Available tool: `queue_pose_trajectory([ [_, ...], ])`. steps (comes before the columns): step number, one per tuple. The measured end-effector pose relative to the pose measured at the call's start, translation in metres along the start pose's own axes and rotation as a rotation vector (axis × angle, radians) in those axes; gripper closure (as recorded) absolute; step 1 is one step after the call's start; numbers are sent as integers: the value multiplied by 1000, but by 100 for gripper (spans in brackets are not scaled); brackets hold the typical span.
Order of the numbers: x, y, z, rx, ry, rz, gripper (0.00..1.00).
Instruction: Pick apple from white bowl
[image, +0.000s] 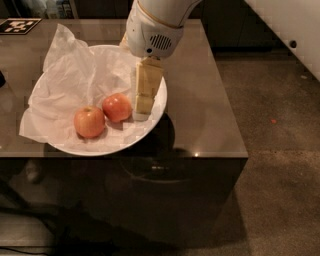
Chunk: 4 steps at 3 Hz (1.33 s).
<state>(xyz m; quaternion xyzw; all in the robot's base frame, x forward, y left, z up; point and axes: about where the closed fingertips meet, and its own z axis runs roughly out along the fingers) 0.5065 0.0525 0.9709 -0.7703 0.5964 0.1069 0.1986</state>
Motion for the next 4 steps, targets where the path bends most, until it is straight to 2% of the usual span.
queue_pose_trajectory([
  [1,4,-23,31,-18,-32,-5,0],
  [2,2,-23,33,-17,-36,-9,0],
  [4,-6,-28,69,-75,-64,-16,0],
])
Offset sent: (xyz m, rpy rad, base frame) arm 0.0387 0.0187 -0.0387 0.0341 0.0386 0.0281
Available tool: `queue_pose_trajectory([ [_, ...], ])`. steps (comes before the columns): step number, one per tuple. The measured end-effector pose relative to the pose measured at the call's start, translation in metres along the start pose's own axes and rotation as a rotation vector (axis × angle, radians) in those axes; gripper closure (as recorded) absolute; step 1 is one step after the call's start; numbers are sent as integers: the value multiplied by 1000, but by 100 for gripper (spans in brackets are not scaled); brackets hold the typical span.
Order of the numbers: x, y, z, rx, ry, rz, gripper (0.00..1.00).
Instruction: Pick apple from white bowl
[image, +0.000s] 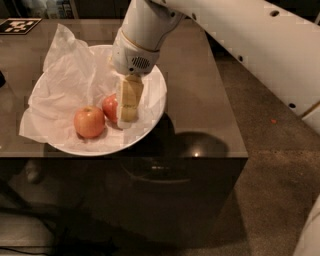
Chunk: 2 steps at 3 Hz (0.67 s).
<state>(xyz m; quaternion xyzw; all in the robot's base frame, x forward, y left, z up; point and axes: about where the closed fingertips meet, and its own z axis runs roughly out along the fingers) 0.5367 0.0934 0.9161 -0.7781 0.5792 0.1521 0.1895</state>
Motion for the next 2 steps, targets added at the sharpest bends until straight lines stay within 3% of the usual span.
queue_pose_trajectory([
  [2,10,-7,23,-9,-17,-25,0],
])
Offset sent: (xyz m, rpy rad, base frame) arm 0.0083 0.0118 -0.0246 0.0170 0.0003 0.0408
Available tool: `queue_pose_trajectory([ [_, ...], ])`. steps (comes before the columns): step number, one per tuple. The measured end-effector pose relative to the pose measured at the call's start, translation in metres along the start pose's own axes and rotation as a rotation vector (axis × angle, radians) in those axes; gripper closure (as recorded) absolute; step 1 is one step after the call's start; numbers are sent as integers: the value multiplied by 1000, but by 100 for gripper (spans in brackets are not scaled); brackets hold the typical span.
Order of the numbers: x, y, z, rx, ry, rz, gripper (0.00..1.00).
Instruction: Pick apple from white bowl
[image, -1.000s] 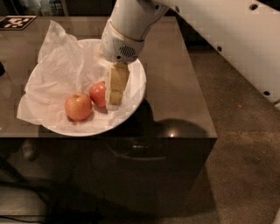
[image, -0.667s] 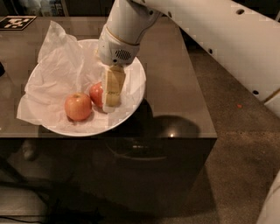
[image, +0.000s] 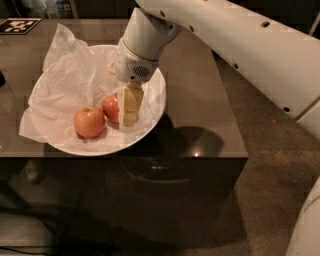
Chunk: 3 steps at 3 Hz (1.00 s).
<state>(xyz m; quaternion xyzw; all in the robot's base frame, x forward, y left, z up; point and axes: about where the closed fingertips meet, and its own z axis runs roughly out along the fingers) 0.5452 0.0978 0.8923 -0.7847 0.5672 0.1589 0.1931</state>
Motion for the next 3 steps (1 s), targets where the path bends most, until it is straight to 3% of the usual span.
queue_pose_trajectory([
  [1,19,-3,8,-4,-18,23,0],
  [2,19,-3,8,-4,-18,23,0],
  [3,19,-3,8,-4,-18,23,15],
])
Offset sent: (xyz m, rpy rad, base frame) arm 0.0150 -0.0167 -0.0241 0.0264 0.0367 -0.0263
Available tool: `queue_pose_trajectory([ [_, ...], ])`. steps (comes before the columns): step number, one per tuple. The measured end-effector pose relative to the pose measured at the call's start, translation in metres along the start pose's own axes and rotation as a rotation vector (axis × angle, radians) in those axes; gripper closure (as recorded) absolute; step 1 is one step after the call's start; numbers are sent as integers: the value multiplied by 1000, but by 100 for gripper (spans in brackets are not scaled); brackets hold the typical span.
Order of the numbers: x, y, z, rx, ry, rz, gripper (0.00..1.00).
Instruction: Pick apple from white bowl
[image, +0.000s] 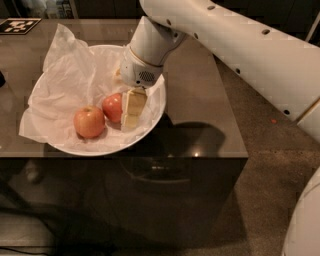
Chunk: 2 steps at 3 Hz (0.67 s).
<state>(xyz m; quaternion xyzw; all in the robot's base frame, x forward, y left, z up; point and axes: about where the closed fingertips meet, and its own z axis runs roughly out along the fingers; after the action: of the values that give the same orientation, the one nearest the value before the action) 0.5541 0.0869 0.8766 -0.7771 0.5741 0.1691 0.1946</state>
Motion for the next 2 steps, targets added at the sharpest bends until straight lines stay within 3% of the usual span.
queue_pose_trajectory([
  [1,-1,-6,9,-5,4,-5,9],
  [2,4,-8,19,-11,1,-8,9],
])
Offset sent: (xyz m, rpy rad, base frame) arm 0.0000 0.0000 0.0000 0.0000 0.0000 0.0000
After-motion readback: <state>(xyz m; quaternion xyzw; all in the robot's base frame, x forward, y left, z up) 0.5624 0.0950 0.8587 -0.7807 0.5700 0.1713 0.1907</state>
